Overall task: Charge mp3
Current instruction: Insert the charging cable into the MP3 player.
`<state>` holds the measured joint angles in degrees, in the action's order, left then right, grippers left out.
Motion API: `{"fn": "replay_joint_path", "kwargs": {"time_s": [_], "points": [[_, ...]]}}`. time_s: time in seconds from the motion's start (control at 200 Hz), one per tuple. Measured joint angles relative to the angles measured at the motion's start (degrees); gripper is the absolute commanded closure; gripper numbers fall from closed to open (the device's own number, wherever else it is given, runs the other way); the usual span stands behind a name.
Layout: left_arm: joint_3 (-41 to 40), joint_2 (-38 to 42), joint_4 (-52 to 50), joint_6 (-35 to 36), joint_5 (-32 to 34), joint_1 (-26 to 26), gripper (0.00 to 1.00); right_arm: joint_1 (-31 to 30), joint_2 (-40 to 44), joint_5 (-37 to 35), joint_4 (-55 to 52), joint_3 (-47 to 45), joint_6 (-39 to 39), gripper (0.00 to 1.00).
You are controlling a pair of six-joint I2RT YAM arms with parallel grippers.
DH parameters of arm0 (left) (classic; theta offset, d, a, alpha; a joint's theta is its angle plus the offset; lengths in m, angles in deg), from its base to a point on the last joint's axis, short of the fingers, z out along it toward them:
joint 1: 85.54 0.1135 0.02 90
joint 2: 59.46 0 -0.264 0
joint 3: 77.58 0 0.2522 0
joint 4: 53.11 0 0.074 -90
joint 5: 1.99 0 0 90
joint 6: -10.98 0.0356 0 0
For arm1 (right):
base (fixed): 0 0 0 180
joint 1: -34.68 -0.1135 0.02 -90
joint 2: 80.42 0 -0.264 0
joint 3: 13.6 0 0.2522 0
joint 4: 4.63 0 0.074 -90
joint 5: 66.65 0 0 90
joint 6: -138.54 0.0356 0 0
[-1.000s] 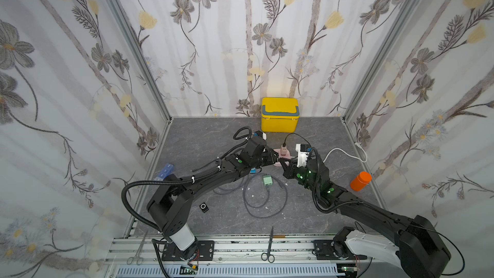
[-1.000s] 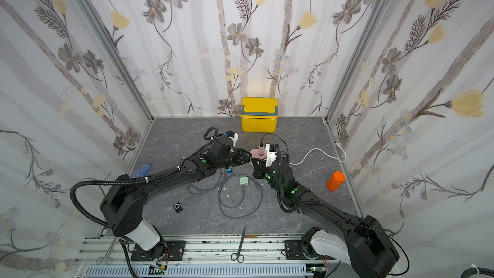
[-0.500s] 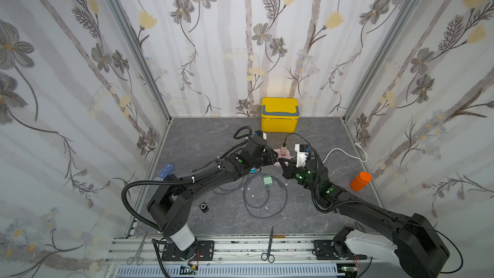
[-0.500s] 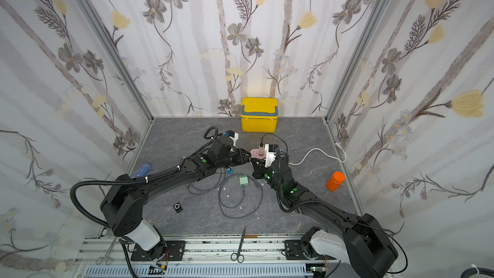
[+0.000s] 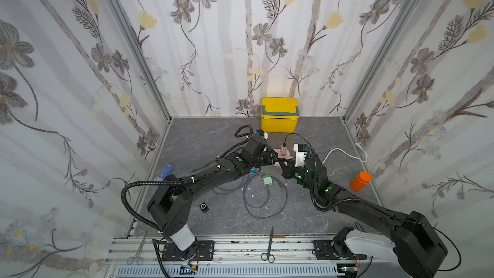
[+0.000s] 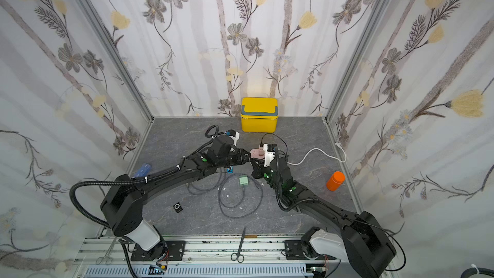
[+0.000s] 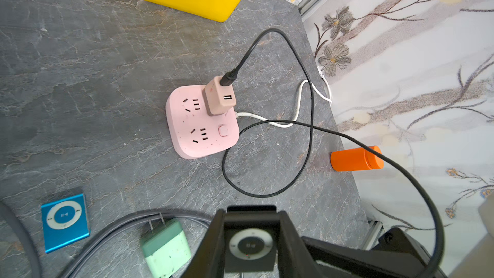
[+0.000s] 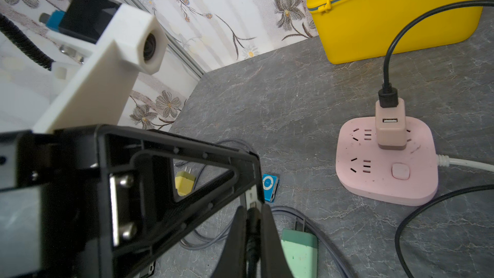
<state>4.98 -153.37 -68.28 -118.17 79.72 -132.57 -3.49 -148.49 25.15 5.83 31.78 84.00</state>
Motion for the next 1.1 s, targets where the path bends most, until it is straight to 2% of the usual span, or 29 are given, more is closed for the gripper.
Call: {"fn": "replay_joint_path", "kwargs": {"time_s": [0.285,0.604,0.934,1.099], "points": [[0.48,-0.07,-0.83,2.19,-0.79,0.0,0.98,0.09,0.57,1.95,1.46,-0.98,-1.05,1.0],[1.11,-0.83,-1.4,4.2,-5.64,0.0,0.99,1.18,4.42,4.11,-4.11,-1.2,-4.68,1.0],[1.14,-0.83,-0.09,4.33,-9.53,0.0,0.99,3.72,8.31,8.28,-4.66,-3.06,-5.07,1.0],[1.49,-1.03,-0.52,4.7,-9.86,-0.07,1.0,4.09,7.61,9.2,-4.68,-2.62,-5.11,1.0]]}}
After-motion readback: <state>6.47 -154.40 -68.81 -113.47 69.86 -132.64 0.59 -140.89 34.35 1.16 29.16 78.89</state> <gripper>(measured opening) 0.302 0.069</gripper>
